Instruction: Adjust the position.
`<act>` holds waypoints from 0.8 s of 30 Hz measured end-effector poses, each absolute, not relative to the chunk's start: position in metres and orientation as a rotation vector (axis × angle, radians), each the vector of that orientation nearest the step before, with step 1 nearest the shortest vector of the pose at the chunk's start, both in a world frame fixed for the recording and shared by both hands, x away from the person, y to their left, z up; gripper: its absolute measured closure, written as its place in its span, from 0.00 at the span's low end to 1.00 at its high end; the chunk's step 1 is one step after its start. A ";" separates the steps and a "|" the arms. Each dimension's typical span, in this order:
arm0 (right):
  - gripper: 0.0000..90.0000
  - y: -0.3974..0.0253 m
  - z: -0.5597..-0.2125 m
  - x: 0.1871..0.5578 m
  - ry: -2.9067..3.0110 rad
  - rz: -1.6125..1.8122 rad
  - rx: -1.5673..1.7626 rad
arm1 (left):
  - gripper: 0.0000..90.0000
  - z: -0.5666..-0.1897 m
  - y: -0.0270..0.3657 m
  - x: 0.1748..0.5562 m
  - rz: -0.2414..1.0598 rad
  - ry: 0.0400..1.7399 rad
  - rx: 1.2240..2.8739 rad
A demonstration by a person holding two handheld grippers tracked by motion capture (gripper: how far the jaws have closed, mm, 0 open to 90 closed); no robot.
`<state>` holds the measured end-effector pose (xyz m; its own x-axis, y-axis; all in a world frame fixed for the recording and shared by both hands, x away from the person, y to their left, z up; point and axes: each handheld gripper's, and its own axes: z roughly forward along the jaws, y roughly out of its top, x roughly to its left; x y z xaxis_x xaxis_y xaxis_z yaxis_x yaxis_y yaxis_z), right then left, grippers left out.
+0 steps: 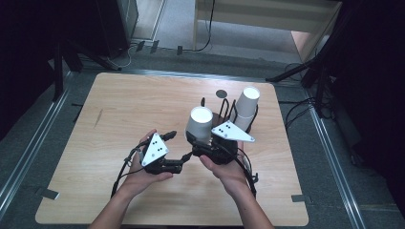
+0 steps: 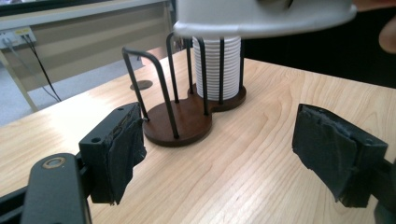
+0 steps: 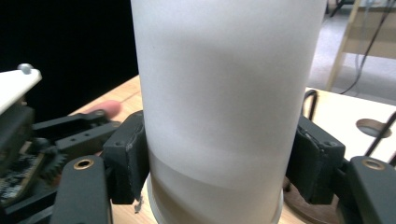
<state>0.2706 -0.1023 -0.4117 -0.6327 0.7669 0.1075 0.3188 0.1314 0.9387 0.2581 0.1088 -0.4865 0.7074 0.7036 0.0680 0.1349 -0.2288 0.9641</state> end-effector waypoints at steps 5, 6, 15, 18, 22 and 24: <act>0.36 -0.109 -0.416 0.271 1.994 1.478 1.049 | 0.17 -0.489 0.119 0.256 0.599 0.700 1.746; 0.36 -0.109 -0.418 0.271 1.992 1.473 1.045 | 0.16 -0.489 0.121 0.256 0.595 0.705 1.743; 0.38 -0.111 -0.445 0.267 1.992 1.369 1.036 | 0.14 -0.482 0.133 0.254 0.524 0.761 1.689; 0.38 -0.110 -0.455 0.264 1.993 1.337 1.025 | 0.14 -0.480 0.134 0.253 0.502 0.788 1.697; 0.38 -0.111 -0.467 0.262 1.999 1.326 1.014 | 0.13 -0.475 0.137 0.254 0.450 0.828 1.691; 0.38 -0.110 -0.472 0.261 2.005 1.317 1.012 | 0.14 -0.472 0.138 0.254 0.430 0.833 1.688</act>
